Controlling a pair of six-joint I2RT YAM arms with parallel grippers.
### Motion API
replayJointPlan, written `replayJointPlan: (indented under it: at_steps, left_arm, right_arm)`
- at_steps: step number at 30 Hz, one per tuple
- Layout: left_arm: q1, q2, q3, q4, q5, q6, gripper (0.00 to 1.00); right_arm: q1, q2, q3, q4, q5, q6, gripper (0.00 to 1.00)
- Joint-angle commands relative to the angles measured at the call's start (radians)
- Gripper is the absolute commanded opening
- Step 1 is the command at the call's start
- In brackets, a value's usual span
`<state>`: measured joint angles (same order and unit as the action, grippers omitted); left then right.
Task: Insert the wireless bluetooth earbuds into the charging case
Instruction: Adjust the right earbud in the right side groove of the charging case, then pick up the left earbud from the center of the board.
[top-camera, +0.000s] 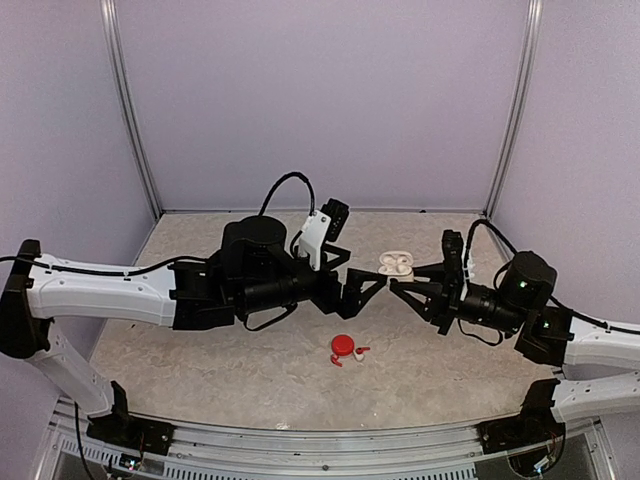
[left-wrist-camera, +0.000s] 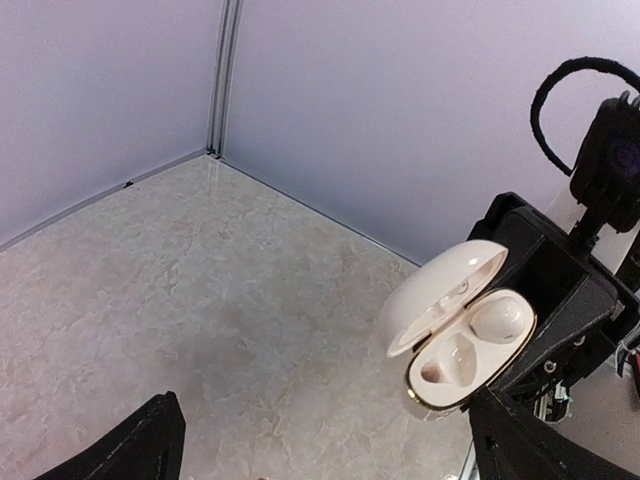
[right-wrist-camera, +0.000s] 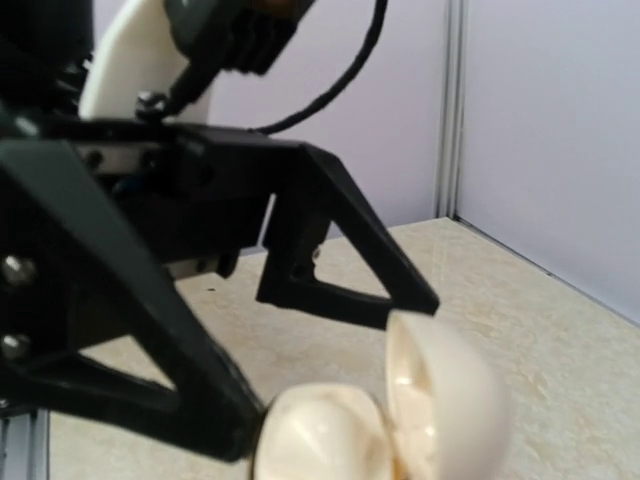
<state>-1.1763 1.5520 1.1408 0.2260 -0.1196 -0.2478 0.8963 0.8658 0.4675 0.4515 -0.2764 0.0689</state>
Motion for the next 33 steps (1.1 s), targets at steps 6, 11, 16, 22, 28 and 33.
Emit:
replayJointPlan:
  at_steps: [6,11,16,22,28,33]
  left_arm:
    - [0.129,-0.071,-0.052,-0.121,0.110,0.062,0.99]
    - [0.162,-0.007,0.001,-0.297,0.155,0.130,0.95]
    - [0.152,0.114,0.029,-0.329,0.240,0.128,0.75]
    - [0.036,0.243,0.015,-0.239,0.208,0.149,0.67]
    - [0.026,0.387,0.142,-0.438,0.285,0.373,0.64]
    - [0.078,0.432,0.196,-0.517,0.385,0.507,0.62]
  right_arm:
    - [-0.073,-0.085,0.001,-0.045,-0.028,0.051,0.00]
    - [-0.176,-0.130,-0.031,-0.092,-0.067,0.128,0.00]
    - [-0.245,-0.163,-0.048,-0.138,-0.079,0.169,0.00]
    - [-0.280,-0.184,-0.072,-0.157,-0.088,0.192,0.00]
    - [-0.291,-0.199,-0.077,-0.169,-0.100,0.193,0.00]
    - [-0.295,-0.223,-0.087,-0.177,-0.095,0.194,0.00]
